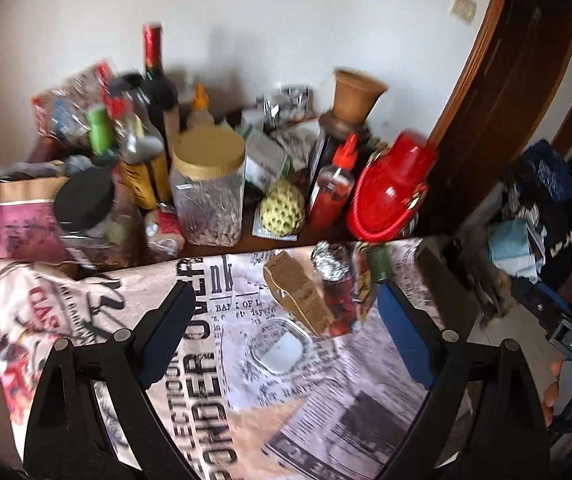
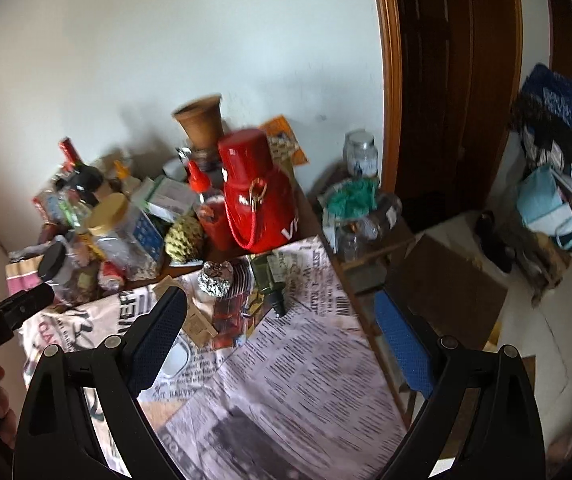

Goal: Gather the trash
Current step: 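Grasp the brown paper packet with the left gripper while the right grasps the green glass bottle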

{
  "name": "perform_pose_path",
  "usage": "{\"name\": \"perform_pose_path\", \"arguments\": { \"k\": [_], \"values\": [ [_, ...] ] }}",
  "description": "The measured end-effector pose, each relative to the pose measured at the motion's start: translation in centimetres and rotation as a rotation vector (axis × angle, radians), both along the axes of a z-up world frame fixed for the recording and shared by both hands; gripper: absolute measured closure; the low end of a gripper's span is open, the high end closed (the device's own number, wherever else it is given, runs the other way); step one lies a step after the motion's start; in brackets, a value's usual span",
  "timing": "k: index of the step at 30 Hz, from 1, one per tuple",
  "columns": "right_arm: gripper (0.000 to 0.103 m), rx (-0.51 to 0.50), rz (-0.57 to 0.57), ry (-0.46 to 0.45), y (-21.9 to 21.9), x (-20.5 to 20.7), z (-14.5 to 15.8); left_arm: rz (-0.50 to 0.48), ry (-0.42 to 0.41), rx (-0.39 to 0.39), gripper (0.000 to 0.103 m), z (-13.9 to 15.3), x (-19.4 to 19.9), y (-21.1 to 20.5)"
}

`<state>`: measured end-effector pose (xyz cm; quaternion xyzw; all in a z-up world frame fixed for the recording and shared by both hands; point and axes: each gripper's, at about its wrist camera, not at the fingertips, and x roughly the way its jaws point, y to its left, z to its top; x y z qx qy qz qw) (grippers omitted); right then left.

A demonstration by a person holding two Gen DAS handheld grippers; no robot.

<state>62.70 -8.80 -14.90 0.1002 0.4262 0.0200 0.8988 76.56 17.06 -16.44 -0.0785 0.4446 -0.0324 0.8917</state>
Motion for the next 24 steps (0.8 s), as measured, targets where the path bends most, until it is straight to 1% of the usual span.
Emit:
{"name": "perform_pose_path", "arguments": {
  "k": [3, 6, 7, 9, 10, 13, 15, 17, 18, 20, 21, 22, 23, 24],
  "values": [
    [0.010, -0.072, -0.012, 0.047, 1.5, 2.9, -3.0, -0.020, 0.052, -0.022, 0.010, -3.4, 2.7, 0.9],
    [0.010, -0.109, -0.003, 0.088, 2.3, 5.6, -6.0, -0.034, 0.111, -0.048, 0.010, -7.4, 5.7, 1.3],
    [0.010, -0.113, 0.002, 0.098, 2.4, 6.3, -6.8, -0.042, 0.129, -0.063, 0.010, -9.0, 6.8, 1.4],
    [0.010, -0.116, 0.012, 0.122, 2.5, 7.7, -8.8, -0.048, 0.154, -0.081, 0.010, -11.0, 8.1, 1.4],
    [0.010, -0.114, 0.018, 0.137, 2.6, 8.4, -9.6, -0.054, 0.175, -0.105, 0.011, -12.3, 9.0, 1.3],
    [0.012, -0.077, 0.042, 0.185, 2.7, 10.3, -12.1, -0.077, 0.206, -0.164, 0.012, -14.7, 10.3, 0.9],
    [0.017, -0.055, 0.053, 0.207, 2.6, 11.0, -13.4, -0.093, 0.216, -0.191, 0.013, -15.6, 10.9, 0.6],
    [0.026, -0.045, 0.069, 0.233, 2.5, 11.9, -14.7, -0.107, 0.226, -0.211, 0.013, -16.5, 11.3, 0.2],
    [0.028, -0.045, 0.079, 0.247, 2.6, 12.3, -15.3, -0.113, 0.229, -0.217, 0.014, -16.8, 11.5, 0.0],
    [0.036, -0.043, 0.094, 0.273, 2.8, 12.9, -16.4, -0.123, 0.239, -0.230, 0.018, -17.4, 11.9, -0.3],
    [0.038, -0.027, 0.100, 0.286, 2.8, 13.1, -16.8, -0.129, 0.246, -0.240, 0.021, -17.7, 12.0, -0.5],
    [0.046, -0.013, 0.107, 0.296, 2.8, 13.3, -17.1, -0.131, 0.253, -0.244, 0.026, -17.9, 12.1, -0.7],
    [0.054, -0.007, 0.113, 0.301, 3.0, 13.4, -17.3, -0.131, 0.259, -0.245, 0.028, -18.0, 12.2, -0.8],
    [0.058, -0.006, 0.121, 0.305, 3.2, 13.5, -17.5, -0.132, 0.265, -0.244, 0.034, -18.0, 12.3, -0.9]
  ]
}}
